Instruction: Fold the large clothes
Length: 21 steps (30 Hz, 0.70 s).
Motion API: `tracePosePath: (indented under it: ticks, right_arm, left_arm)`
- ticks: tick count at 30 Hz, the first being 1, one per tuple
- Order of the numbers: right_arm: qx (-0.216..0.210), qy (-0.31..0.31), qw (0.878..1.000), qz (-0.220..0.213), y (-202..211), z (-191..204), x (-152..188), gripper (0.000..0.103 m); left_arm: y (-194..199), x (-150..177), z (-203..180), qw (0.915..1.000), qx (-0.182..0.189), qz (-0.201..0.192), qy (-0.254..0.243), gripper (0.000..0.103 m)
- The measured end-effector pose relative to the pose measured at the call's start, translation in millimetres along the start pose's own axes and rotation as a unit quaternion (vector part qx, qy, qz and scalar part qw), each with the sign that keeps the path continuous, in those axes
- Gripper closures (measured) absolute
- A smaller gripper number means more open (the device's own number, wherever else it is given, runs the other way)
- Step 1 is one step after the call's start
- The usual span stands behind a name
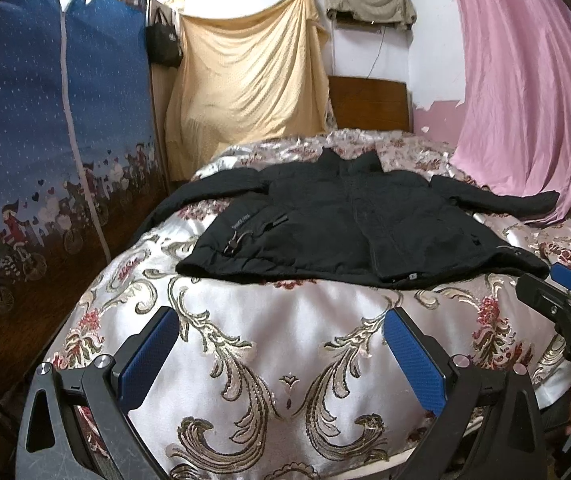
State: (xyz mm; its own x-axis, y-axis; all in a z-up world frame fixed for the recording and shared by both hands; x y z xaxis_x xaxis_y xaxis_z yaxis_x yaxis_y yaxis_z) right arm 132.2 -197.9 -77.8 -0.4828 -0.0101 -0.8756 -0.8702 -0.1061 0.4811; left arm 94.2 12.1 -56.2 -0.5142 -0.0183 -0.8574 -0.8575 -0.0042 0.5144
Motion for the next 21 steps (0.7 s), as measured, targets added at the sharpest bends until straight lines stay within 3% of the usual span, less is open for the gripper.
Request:
tracePosePath:
  ticks: [5, 9, 16, 21]
  right_arm:
    - [0.021, 0.02, 0.999, 0.036, -8.8, -0.3, -1.3, 0.001]
    - [0.052, 0.051, 0.995, 0.071, -18.6, -11.8, -9.0, 0.001]
    - [0.068, 0.075, 0.99, 0.1, -61.0, -37.3, -36.5, 0.001]
    - [0.121, 0.093, 0.982, 0.112, -89.4, -73.3, -50.0, 0.001]
  left_arm:
    - [-12.8, -3.9, 2.8, 0.999, 0.002, 0.042, 0.014, 0.0]
    - [-40.1, -6.3, 10.0, 0.9924, -0.04, 0.116, 0.009, 0.0]
    - [-83.6, -29.7, -13.1, 0.987, -0.03, 0.158, 0.006, 0.0]
    - [-115.6, -51.3, -56.8, 0.9838, -0.01, 0.175, -0.034, 0.0]
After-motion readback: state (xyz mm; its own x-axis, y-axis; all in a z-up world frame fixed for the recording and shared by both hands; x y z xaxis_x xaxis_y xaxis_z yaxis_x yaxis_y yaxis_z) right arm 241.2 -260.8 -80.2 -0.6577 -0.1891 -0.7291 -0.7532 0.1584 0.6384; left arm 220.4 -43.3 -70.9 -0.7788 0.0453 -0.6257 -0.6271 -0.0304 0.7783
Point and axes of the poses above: each gripper's, at about its wrist camera, not at the fingertips, and y roughly against the way its jaws point, z to its left, x to its underside, the point moved 10 cm from there along -y, roughly the way its jaws point, and after that the axes turned 4 degrees about y, right-handed, at the moved point
